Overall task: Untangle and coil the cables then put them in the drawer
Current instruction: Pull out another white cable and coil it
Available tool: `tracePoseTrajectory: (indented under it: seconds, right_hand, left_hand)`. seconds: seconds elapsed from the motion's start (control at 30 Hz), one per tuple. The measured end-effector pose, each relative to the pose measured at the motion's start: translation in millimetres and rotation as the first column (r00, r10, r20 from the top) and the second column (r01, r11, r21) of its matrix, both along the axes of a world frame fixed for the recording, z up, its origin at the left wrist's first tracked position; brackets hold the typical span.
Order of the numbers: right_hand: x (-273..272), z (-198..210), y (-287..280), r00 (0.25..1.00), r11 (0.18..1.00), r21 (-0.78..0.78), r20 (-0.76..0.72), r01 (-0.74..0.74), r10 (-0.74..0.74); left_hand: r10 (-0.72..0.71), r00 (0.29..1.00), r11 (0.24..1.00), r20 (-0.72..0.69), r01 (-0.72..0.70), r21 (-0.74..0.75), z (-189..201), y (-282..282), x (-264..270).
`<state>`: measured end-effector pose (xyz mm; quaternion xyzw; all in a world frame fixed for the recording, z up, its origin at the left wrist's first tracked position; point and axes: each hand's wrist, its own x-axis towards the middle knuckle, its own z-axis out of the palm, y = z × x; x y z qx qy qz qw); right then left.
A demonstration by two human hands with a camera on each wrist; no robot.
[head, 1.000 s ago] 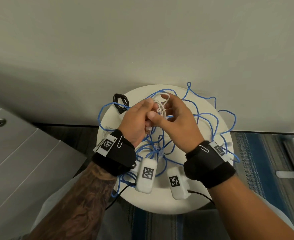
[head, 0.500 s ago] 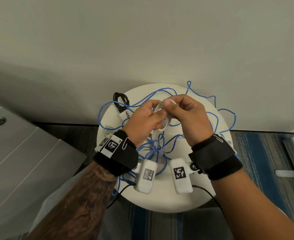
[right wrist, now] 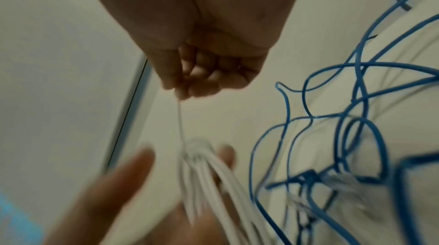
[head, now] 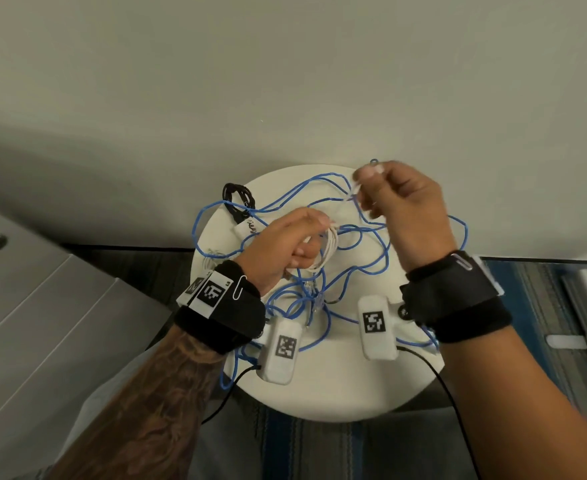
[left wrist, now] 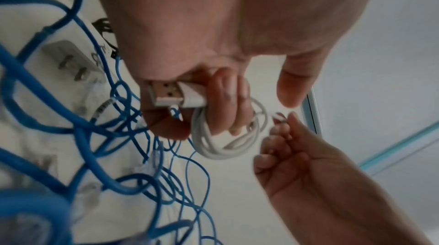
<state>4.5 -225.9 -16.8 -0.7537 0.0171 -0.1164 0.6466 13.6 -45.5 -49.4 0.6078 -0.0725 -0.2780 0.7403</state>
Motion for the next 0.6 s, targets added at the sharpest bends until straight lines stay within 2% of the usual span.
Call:
tracePoseTrajectory:
  seconds: [0.07,0.13,0.27,0.37,0.47,0.53,0.6]
  right_hand:
    - [2,2,-9,0.994,0.996,-0.02,0.069,0.089,-0.087]
    - [1,1,-15,0.991,0.991,-0.071,0.078,0.113,-0.107]
    - [-1,-5,-20,0.99,0.99,-0.03,0.032,0.137,-0.136]
    - [-3,-8,-22,0.997,0.995,0.087,-0.068,0.049,-0.044]
    - [-6,-13,-19,0.98,0.992,0.014,-0.153,-0.126,0.127]
    - [-8,-17,-9,0.958,0.975,-0.026,-0.191,-0.222,0.213]
    - [-9,-20,2,0.961,0.976,-0.015,-0.18,-0.216,0.21]
  left_hand:
    - [-0.093,0.993,0.995,-0.069,0.095,0.034,0,1,-1]
    - [-0.134,0.989,0.989,-0.065,0.137,0.055,-1,1,-3]
    - [-0.049,0.996,0.994,0.077,0.041,0.104,-3,-1,-7]
    - [0.114,0.987,0.991,0.11,-0.121,0.063,-8,2,-3]
    - [0.255,0.966,0.966,0.04,-0.253,-0.052,-8,8,2]
    - [0.275,0.961,0.955,0.015,-0.271,-0.118,-6,7,5]
    - [0.265,0.964,0.955,0.015,-0.26,-0.144,-7,5,5]
